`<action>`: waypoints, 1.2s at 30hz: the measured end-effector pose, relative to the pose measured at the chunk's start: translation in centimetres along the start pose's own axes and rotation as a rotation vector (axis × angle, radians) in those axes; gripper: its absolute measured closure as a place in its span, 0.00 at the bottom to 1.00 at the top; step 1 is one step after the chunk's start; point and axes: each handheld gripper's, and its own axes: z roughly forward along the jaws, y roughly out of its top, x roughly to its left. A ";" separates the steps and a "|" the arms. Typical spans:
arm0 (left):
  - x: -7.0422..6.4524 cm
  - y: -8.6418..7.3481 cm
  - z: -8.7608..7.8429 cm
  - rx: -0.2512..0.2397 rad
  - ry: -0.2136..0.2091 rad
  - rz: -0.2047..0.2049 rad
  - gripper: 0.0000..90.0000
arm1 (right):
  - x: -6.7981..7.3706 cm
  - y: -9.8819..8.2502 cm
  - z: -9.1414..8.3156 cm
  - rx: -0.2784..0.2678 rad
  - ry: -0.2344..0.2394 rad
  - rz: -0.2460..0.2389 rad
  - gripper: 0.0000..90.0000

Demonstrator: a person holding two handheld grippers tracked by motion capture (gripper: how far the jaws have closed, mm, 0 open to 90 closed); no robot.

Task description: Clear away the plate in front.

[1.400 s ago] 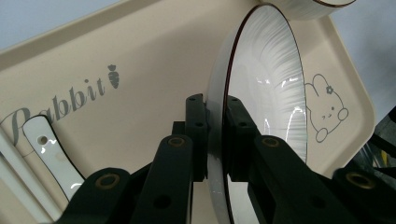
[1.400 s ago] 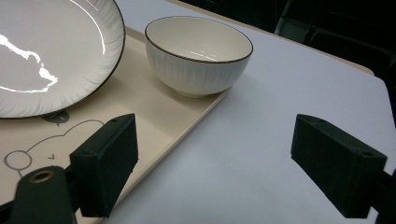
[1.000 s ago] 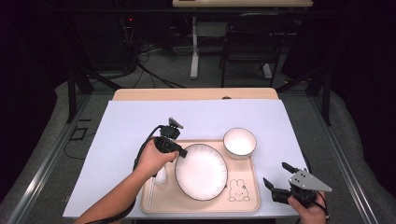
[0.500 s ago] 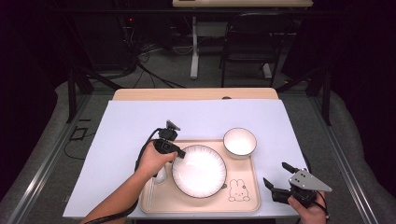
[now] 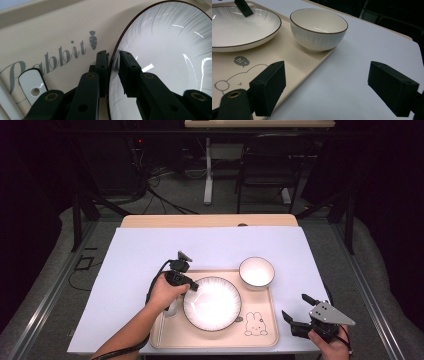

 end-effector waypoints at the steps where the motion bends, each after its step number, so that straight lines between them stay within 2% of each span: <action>1: 0.0 0.0 0.0 0.000 0.000 -0.001 0.86 | 0.0 0.0 0.0 0.000 0.000 0.000 0.16; 7: -0.2 0.1 -0.2 -0.016 0.020 0.011 0.85 | 0.0 0.0 0.0 0.000 0.000 0.001 0.16; 20: -0.4 0.2 -1.1 -0.040 0.029 0.016 0.67 | 0.0 0.0 0.0 -0.001 0.000 0.001 0.16; 29: -1.4 0.3 -2.5 -0.082 0.073 0.080 0.55 | 0.0 0.0 0.1 0.000 0.000 0.000 0.16; 33: -1.8 0.3 -3.2 -0.100 0.089 0.100 0.52 | 0.0 0.0 0.0 0.000 0.000 0.000 0.16; 36: -2.1 0.1 -4.0 -0.114 0.091 0.100 0.52 | 0.0 0.0 0.0 0.000 0.000 0.000 0.16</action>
